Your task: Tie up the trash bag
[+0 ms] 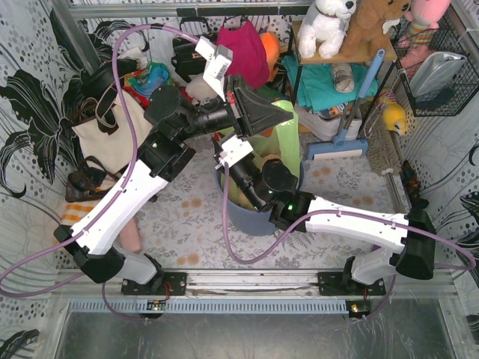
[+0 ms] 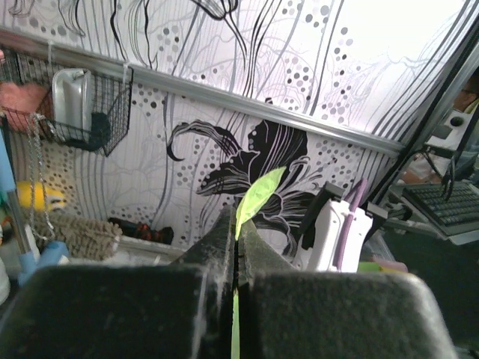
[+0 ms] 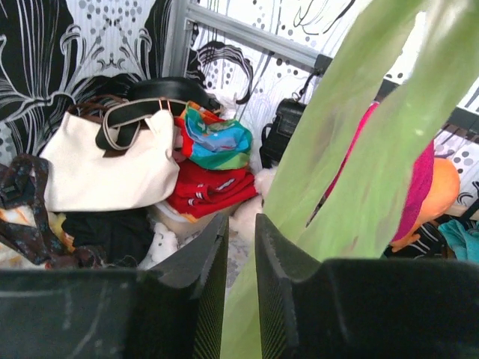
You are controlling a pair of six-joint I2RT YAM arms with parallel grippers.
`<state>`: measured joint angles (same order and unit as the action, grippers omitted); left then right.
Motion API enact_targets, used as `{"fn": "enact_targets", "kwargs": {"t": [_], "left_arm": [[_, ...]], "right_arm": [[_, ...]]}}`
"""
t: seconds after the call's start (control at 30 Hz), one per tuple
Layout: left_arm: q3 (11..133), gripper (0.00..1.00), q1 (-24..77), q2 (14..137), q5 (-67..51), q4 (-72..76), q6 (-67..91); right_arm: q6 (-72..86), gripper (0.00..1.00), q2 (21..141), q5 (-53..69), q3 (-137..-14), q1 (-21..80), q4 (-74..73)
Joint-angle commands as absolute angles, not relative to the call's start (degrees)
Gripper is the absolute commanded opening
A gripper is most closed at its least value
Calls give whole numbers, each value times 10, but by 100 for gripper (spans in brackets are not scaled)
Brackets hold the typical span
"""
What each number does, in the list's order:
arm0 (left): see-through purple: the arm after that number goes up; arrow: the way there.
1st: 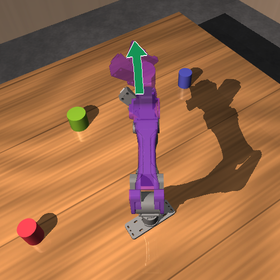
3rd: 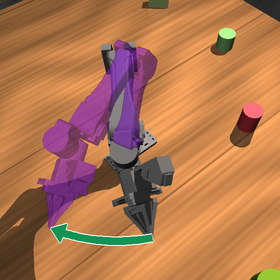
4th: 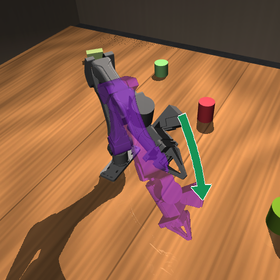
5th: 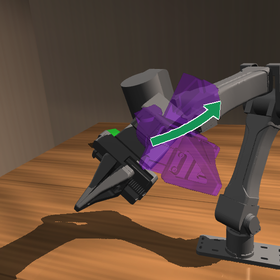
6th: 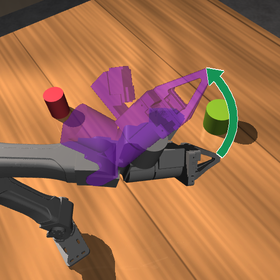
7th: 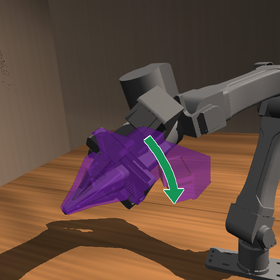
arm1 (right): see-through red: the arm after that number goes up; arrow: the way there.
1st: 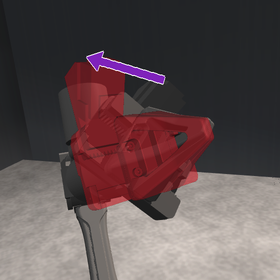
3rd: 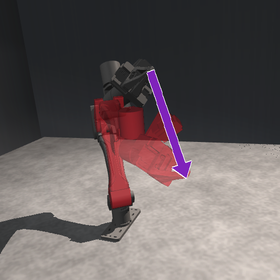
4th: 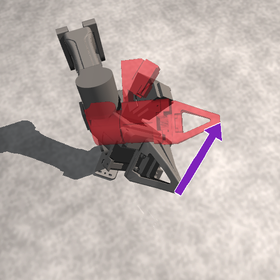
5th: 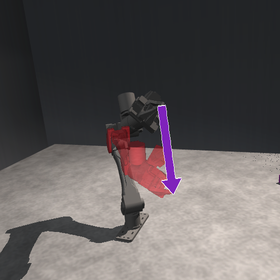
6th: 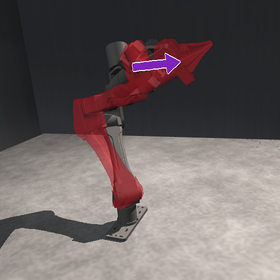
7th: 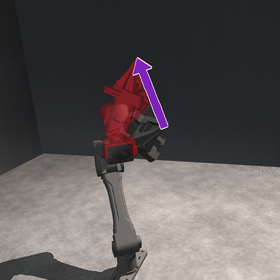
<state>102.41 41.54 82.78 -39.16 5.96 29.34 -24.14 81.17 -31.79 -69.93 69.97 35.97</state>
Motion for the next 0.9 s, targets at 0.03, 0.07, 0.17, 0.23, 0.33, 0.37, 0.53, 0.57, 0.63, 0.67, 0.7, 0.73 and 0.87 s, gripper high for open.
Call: {"fn": "enact_targets", "kwargs": {"t": [0.03, 0.07, 0.17, 0.23, 0.33, 0.37, 0.53, 0.57, 0.63, 0.67, 0.7, 0.73, 0.87], "left_arm": [[928, 2, 415, 765, -399, 118, 318], [909, 2, 415, 757, -397, 124, 320], [864, 2, 415, 738, -396, 139, 324], [842, 2, 415, 729, -396, 148, 324], [812, 2, 415, 716, -403, 169, 322], [802, 2, 415, 712, -405, 178, 320], [768, 2, 415, 693, -415, 206, 293], [764, 2, 415, 691, -417, 210, 287], [758, 2, 415, 691, -424, 220, 279], [756, 2, 415, 693, -432, 227, 275], [753, 2, 415, 695, -439, 235, 272], [749, 2, 415, 696, -443, 245, 270], [737, 3, 415, 699, -466, 267, 255]], "right_arm": [[-236, 21, 791, -363, -706, 701, 454], [-234, 21, 789, -363, -706, 702, 452], [-221, 22, 780, -361, -708, 702, 437], [-218, 22, 775, -362, -709, 705, 428], [-209, 22, 761, -350, -708, 709, 410], [-199, 23, 754, -340, -710, 710, 395], [-115, 27, 690, -249, -718, 712, 254], [-100, 28, 676, -236, -721, 712, 227], [-72, 29, 649, -186, -731, 712, 178], [-63, 29, 636, -164, -734, 712, 158], [-52, 30, 623, -141, -738, 712, 143], [-47, 30, 611, -112, -744, 712, 126], [-35, 31, 572, -66, -768, 712, 85]]}}
